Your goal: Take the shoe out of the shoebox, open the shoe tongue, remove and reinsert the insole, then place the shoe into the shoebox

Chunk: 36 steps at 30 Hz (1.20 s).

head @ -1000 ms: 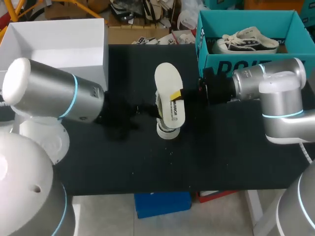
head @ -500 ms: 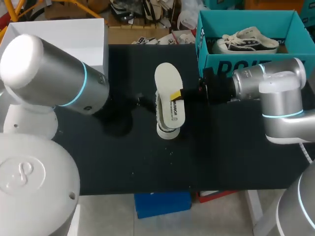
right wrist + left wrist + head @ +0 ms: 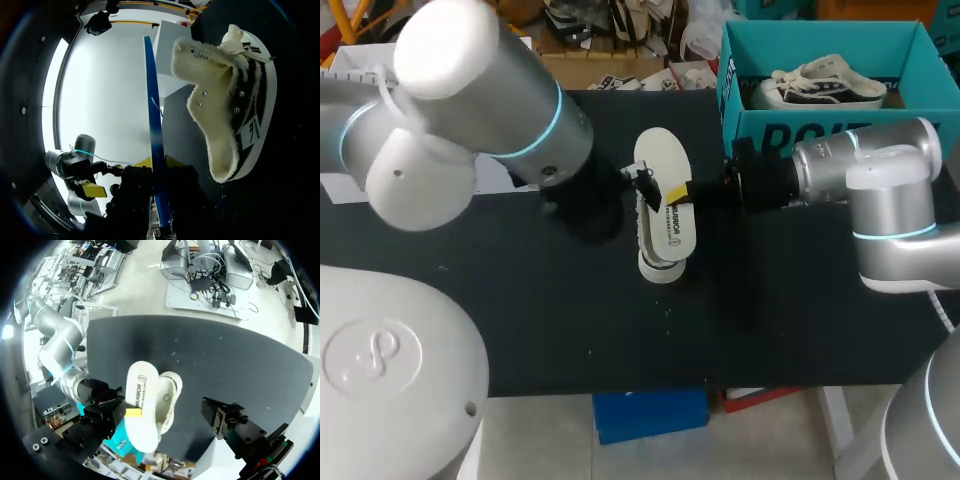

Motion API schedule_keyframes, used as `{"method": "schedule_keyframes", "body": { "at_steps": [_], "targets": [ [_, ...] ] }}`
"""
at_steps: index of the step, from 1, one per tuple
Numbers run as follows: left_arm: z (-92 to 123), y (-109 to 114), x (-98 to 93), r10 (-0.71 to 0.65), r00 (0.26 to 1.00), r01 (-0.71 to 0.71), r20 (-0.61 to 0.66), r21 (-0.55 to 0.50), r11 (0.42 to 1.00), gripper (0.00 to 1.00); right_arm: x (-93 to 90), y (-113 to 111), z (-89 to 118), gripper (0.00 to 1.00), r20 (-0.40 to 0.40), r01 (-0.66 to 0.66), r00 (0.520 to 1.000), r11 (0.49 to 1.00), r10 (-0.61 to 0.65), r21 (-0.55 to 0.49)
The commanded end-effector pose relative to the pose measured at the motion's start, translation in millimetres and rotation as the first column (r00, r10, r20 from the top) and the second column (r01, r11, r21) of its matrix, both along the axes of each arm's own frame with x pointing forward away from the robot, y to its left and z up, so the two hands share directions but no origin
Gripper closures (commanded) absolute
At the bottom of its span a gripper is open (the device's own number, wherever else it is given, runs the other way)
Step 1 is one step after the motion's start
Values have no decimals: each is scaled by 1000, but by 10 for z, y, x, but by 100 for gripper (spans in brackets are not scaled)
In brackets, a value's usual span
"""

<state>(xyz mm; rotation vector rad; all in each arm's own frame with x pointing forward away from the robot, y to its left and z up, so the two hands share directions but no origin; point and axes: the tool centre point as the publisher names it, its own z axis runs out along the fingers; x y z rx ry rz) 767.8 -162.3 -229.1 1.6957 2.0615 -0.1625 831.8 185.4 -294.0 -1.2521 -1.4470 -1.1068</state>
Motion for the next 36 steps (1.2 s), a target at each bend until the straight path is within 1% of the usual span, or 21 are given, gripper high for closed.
{"method": "schedule_keyframes", "body": {
  "at_steps": [1,5,10,16,23,30,36],
  "targets": [
    [-61,-177,91,17,999,-14,-31,118,993,0,5,12,-1,100,-1,0,1000,1000,0,-2],
    [-65,-253,115,5,999,-1,-35,104,995,0,5,12,-1,100,-1,0,1000,1000,0,-2],
    [-50,-310,104,-24,1000,25,-10,74,997,0,5,12,-1,100,-1,0,1000,1000,0,-2],
    [-113,-348,124,-46,999,48,-20,72,996,0,5,12,-1,100,-1,0,1000,1000,0,-2],
    [-136,-414,174,-64,997,68,-41,96,993,0,5,12,-1,100,-1,0,1000,1000,0,-2],
    [-127,-471,275,-84,995,89,-46,124,988,0,5,12,-1,100,-1,0,1000,1000,0,-2],
    [-102,-512,414,-93,995,99,-46,133,986,0,5,12,-1,100,-1,0,1000,1000,0,-2]
  ]
}}
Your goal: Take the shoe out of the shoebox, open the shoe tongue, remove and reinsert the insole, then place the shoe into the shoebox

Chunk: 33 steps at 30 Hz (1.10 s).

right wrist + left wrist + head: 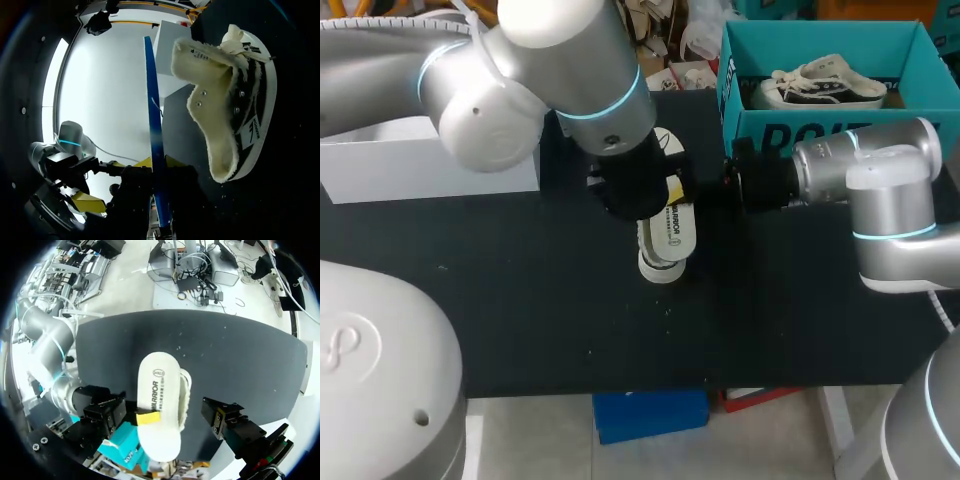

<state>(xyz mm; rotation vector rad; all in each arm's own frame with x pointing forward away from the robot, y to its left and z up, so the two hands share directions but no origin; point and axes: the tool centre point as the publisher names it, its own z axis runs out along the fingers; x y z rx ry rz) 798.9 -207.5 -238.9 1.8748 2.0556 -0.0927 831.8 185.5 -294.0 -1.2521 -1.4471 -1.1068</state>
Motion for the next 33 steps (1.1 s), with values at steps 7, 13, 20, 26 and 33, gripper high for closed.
{"method": "schedule_keyframes", "body": {
  "at_steps": [7,13,20,26,33],
  "targets": [
    [26,-28,334,-4,1000,4,-3,19,1000,0,5,12,-1,100,-1,0,1000,1000,0,-2],
    [94,27,594,-5,1000,5,3,19,1000,0,5,12,-1,100,-1,0,1000,1000,0,-2],
    [127,66,905,3,1000,-3,13,18,1000,0,5,12,-1,100,-1,0,1000,1000,0,-2],
    [119,96,1159,11,1000,-11,11,22,1000,0,5,12,-1,100,-1,0,1000,1000,0,-2],
    [111,116,1422,22,1000,-22,8,23,999,0,5,12,-1,100,-1,0,1000,1000,0,-2]
  ]
}}
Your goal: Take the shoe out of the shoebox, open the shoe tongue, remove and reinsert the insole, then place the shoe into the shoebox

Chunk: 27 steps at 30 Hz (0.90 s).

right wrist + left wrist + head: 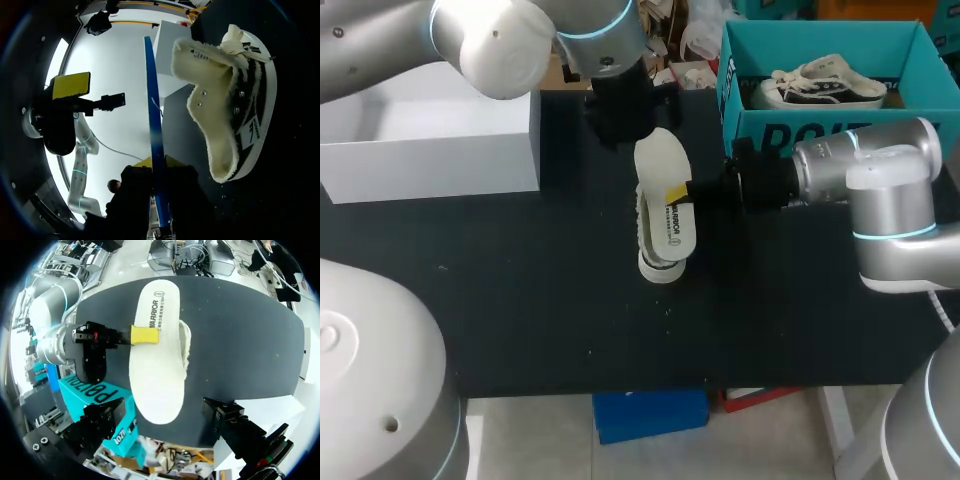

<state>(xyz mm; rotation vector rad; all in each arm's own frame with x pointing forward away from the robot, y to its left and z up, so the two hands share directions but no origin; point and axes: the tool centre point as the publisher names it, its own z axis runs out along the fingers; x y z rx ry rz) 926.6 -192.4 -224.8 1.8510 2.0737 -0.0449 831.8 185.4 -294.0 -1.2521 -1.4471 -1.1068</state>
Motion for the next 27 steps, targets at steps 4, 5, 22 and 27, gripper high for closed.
{"method": "schedule_keyframes", "body": {
  "at_steps": [4,5,22,27],
  "targets": [
    [-58,-45,284,-3,1000,3,-15,7,1000,0,5,12,-1,100,-1,0,1000,1000,0,-2],
    [-64,-49,317,-4,1000,4,-15,9,1000,0,5,12,-1,100,-1,0,1000,1000,0,-2],
    [-28,-122,505,8,1000,-7,-21,20,1000,0,5,12,-1,100,-1,0,1000,1000,0,-2],
    [-34,-113,238,10,1000,-10,-24,1,1000,0,5,12,-1,100,-1,0,1000,1000,0,-2]
  ]
}}
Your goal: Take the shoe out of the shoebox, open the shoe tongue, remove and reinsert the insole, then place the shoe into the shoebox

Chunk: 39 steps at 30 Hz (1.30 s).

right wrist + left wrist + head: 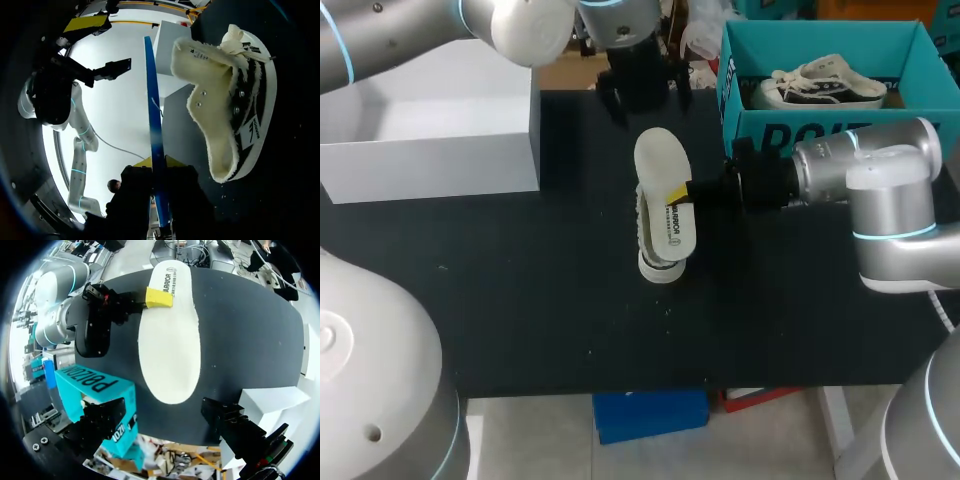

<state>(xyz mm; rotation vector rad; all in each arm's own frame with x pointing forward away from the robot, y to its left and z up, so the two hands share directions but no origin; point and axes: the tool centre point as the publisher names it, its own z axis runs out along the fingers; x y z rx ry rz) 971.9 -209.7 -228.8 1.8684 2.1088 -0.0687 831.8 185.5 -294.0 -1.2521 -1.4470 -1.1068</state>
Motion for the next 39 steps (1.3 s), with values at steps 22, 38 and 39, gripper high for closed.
{"method": "schedule_keyframes", "body": {
  "at_steps": [22,38,39],
  "targets": [
    [-70,69,-1485,-52,999,52,8,-5,999,0,5,12,-1,100,-1,0,1000,1000,0,-2],
    [-94,224,-1898,-94,992,122,89,-398,909,0,5,12,-1,100,-1,0,1000,1000,0,-2],
    [-101,252,-1898,-94,991,128,98,-431,893,0,5,12,-1,100,-1,0,1000,1000,0,-2]
  ]
}}
